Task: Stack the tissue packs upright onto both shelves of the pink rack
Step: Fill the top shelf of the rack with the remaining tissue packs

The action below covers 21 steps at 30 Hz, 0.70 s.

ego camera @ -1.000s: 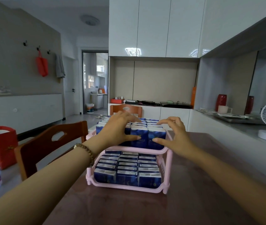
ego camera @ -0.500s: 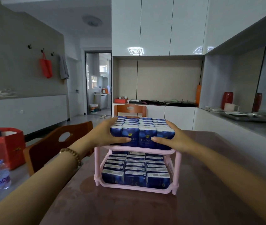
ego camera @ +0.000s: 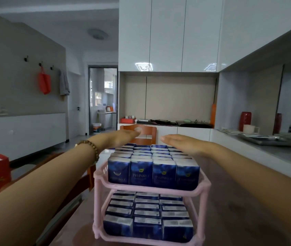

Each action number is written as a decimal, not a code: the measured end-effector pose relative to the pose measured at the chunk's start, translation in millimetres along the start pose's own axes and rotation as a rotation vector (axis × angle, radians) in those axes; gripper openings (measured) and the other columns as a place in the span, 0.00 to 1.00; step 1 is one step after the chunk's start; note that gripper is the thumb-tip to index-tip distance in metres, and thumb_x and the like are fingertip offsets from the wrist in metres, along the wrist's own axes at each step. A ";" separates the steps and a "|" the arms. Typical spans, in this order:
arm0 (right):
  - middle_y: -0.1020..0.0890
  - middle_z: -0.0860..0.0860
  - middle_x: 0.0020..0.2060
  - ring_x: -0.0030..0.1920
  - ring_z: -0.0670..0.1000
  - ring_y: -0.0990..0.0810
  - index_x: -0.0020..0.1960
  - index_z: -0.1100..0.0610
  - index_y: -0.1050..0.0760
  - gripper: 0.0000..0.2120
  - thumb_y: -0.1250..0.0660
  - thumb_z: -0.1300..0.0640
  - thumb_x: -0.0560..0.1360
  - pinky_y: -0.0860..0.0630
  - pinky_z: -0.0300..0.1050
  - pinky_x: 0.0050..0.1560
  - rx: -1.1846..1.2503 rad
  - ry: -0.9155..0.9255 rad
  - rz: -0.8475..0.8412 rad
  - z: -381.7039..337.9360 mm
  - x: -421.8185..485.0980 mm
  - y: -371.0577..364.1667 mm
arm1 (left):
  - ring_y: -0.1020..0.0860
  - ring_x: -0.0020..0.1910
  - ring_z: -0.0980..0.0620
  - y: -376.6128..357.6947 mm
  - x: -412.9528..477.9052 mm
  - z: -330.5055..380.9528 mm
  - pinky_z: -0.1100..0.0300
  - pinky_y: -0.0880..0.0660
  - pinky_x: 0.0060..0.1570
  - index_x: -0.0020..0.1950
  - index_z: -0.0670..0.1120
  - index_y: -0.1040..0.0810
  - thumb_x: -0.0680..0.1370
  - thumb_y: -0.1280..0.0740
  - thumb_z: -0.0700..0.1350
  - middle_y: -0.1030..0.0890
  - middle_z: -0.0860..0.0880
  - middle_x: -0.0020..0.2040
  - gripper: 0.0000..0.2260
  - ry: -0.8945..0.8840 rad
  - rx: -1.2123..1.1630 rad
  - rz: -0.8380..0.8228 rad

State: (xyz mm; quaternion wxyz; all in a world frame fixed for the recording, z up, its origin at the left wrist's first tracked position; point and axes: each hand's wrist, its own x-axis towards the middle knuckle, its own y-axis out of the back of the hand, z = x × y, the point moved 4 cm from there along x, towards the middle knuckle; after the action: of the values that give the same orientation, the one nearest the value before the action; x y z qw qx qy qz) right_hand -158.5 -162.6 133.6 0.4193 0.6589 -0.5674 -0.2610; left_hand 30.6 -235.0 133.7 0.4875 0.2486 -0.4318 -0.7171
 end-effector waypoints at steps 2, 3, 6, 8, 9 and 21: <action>0.37 0.48 0.73 0.72 0.50 0.38 0.73 0.47 0.40 0.26 0.53 0.38 0.78 0.44 0.45 0.70 -0.002 -0.025 -0.062 4.0 10.9 -1.5 | 0.38 0.73 0.47 -3.0 14.5 -2.7 0.44 0.46 0.73 0.73 0.52 0.38 0.79 0.54 0.64 0.36 0.48 0.75 0.28 0.029 -0.003 -0.067; 0.37 0.48 0.73 0.72 0.50 0.37 0.73 0.47 0.40 0.27 0.54 0.38 0.78 0.44 0.46 0.70 -0.005 -0.037 -0.080 5.6 16.2 -2.5 | 0.36 0.72 0.47 -5.2 19.9 -3.0 0.45 0.45 0.73 0.73 0.50 0.36 0.79 0.54 0.62 0.35 0.48 0.74 0.27 0.038 -0.002 -0.092; 0.35 0.47 0.72 0.70 0.50 0.35 0.71 0.45 0.37 0.28 0.52 0.34 0.76 0.43 0.48 0.71 -0.035 -0.048 -0.117 12.5 32.3 -8.5 | 0.36 0.72 0.47 -11.5 30.1 -0.8 0.48 0.44 0.73 0.73 0.48 0.36 0.81 0.54 0.60 0.34 0.46 0.73 0.26 0.069 0.053 -0.114; 0.32 0.46 0.70 0.68 0.49 0.32 0.69 0.45 0.34 0.29 0.50 0.32 0.74 0.41 0.49 0.72 -0.048 -0.040 -0.131 15.8 38.0 -14.3 | 0.33 0.69 0.47 -16.8 33.0 1.2 0.50 0.41 0.69 0.71 0.47 0.34 0.82 0.55 0.57 0.31 0.45 0.71 0.24 0.071 0.108 -0.135; 0.30 0.46 0.69 0.66 0.49 0.31 0.68 0.45 0.32 0.28 0.48 0.32 0.74 0.39 0.50 0.71 -0.055 -0.036 -0.127 17.7 39.6 -16.6 | 0.31 0.67 0.46 -19.6 33.1 2.7 0.51 0.39 0.66 0.69 0.46 0.32 0.82 0.55 0.55 0.29 0.45 0.69 0.23 0.055 0.132 -0.150; 0.31 0.44 0.67 0.64 0.43 0.33 0.67 0.45 0.33 0.24 0.42 0.38 0.74 0.39 0.38 0.61 -0.028 0.046 -0.067 19.0 22.2 -14.5 | 0.30 0.63 0.51 -18.4 10.1 -0.1 0.55 0.37 0.65 0.68 0.48 0.30 0.82 0.45 0.51 0.28 0.48 0.67 0.17 -0.123 0.047 -0.078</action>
State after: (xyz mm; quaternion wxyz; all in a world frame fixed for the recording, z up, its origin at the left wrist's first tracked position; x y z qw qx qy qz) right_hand -161.5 -188.9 114.5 0.4324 0.6773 -0.5316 -0.2677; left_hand 17.7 -241.5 118.4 0.4256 0.2322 -0.4677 -0.7391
